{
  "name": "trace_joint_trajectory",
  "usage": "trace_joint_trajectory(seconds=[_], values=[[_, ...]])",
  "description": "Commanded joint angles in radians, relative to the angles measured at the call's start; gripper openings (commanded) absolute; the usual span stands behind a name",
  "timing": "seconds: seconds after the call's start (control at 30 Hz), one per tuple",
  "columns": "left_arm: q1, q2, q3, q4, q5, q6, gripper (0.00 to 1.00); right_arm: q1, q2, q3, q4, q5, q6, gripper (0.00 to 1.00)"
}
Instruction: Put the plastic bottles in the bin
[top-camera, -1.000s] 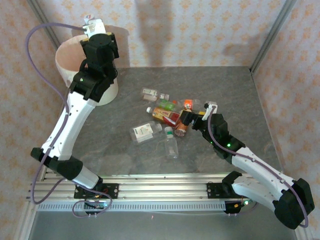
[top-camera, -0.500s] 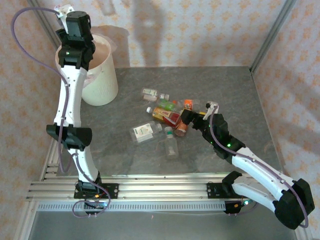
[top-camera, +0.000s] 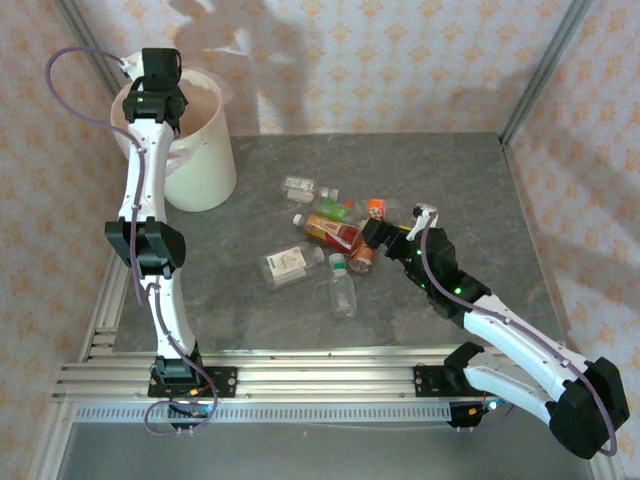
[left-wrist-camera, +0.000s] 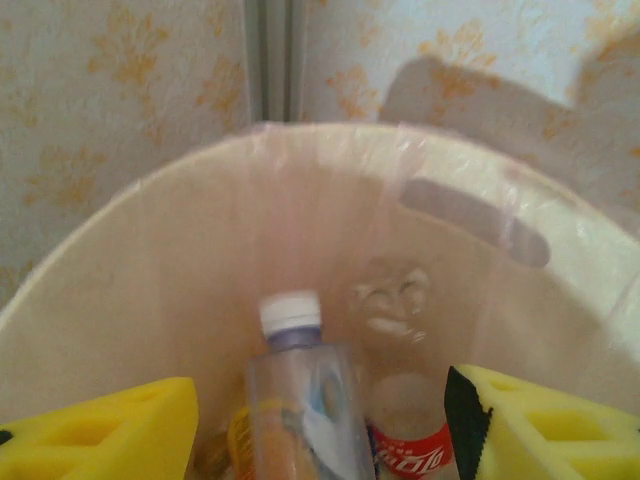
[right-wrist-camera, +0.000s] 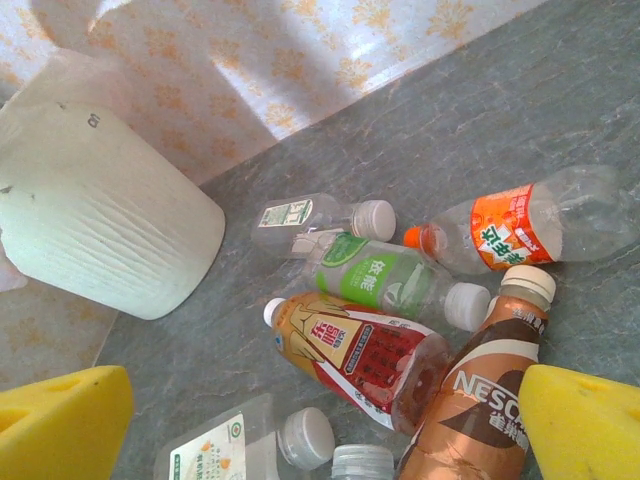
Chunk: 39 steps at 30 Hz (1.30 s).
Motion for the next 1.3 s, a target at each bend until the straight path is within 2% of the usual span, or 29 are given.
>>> trace_joint_trajectory(seconds=[0.0, 0.47, 0.77, 1.1, 1.27], values=[[0.008, -0.019, -0.01, -0.068, -0.074, -0.06, 0.71, 0.004, -0.004, -0.01, 0.014, 0.008, 0.015, 0.99], [0.012, -0.037, -0.01, -0.062, 0.074, -0.093, 0.87, 0.004, 0.019, 0.001, 0.007, 0.039, 0.016, 0.99], [-0.005, -0.058, -0.013, -0.039, 0.099, -0.077, 0.97, 0.005, 0.024, 0.008, -0.031, 0.068, 0.018, 0.99], [-0.064, -0.101, -0.013, -0.015, 0.145, -0.06, 1.0, 0.003, 0.024, 0.012, -0.085, 0.141, 0.05, 0.99], [-0.125, -0.163, -0.059, 0.028, 0.199, -0.022, 1.0, -0.005, 0.082, 0.092, -0.232, 0.088, -0.001, 0.99]])
